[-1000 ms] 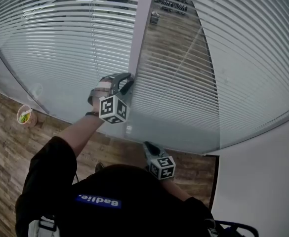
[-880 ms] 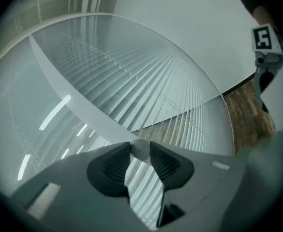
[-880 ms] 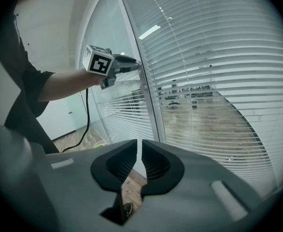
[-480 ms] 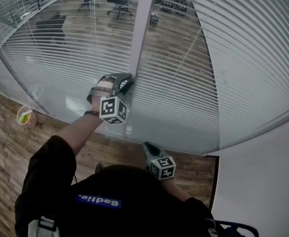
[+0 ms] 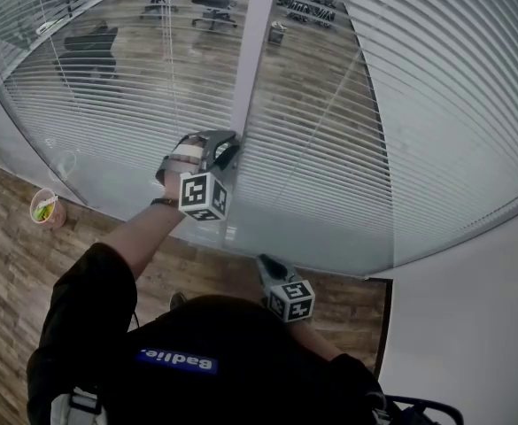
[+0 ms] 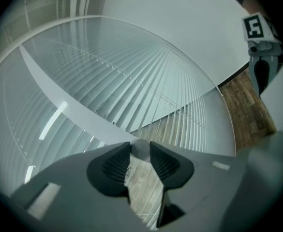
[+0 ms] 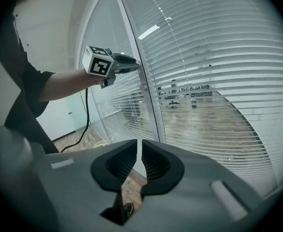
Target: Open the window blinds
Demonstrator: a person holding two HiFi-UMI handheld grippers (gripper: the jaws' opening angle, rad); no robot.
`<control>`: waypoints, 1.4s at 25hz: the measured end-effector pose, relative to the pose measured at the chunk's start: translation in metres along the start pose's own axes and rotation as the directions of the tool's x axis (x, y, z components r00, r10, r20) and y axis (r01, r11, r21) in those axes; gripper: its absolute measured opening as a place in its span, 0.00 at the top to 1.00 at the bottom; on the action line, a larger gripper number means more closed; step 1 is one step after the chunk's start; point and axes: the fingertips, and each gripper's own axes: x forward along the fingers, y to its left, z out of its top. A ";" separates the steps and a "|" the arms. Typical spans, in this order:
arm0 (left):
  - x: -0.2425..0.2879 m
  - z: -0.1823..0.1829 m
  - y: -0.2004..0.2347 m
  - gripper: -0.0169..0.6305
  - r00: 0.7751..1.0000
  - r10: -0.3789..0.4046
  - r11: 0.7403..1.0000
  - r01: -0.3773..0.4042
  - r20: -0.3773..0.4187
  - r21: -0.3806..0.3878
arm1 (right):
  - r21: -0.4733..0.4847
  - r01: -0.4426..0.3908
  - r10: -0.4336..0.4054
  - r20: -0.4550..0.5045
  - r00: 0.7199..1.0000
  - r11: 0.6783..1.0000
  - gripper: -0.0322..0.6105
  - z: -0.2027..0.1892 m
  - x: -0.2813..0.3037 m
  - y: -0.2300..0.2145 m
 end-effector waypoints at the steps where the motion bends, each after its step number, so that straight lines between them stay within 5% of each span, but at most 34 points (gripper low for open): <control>1: 0.000 0.000 0.000 0.78 1.000 0.001 1.000 -0.001 -0.002 0.010 | 0.001 0.001 -0.001 -0.001 1.000 1.000 0.90 0.000 0.000 0.000; 12: 0.000 -0.001 -0.002 0.78 1.000 0.004 0.990 0.000 -0.027 0.143 | 0.007 0.001 -0.001 0.001 1.000 1.000 0.90 -0.001 0.000 0.000; 26: 0.001 0.000 -0.002 0.78 1.000 0.009 0.990 -0.006 -0.020 0.141 | 0.010 0.006 -0.006 0.003 1.000 1.000 0.90 -0.001 -0.001 -0.001; 35: 0.002 -0.001 0.002 0.78 1.000 0.012 0.988 -0.012 0.002 -0.153 | 0.014 0.012 -0.012 0.004 1.000 1.000 0.90 -0.002 -0.003 -0.004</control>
